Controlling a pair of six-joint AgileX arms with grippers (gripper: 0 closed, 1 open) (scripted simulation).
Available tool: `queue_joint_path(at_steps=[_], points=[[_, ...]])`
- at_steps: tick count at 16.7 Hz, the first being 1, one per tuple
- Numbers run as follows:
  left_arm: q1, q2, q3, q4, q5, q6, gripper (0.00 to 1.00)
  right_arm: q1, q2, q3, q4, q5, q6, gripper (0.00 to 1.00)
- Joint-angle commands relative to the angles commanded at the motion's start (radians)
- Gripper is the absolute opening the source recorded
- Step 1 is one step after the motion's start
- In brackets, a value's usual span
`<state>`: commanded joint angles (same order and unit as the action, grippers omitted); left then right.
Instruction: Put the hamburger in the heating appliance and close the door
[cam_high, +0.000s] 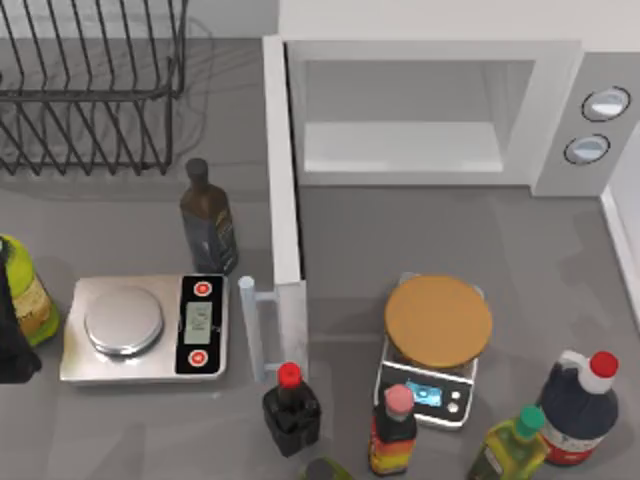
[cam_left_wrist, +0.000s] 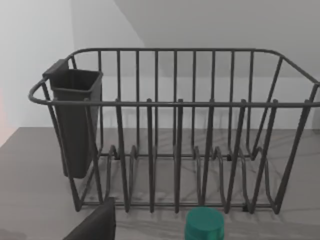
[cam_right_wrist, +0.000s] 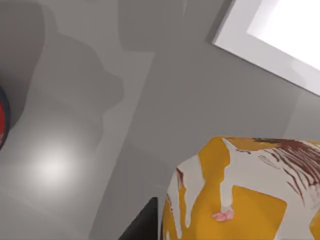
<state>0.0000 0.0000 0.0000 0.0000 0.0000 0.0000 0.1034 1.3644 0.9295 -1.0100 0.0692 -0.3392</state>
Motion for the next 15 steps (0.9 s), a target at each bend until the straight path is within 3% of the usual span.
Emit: queue_joint_path(at_steps=[5,15], points=[[0.0,0.0,0.0,0.0,0.0,0.0,1.0,0.108,0.243,0.131,0.344,0.135,0.134,0.0],[0.0,0.0,0.0,0.0,0.0,0.0,1.0,0.43,0.805,0.395,1.207,0.431,0.477,0.0]])
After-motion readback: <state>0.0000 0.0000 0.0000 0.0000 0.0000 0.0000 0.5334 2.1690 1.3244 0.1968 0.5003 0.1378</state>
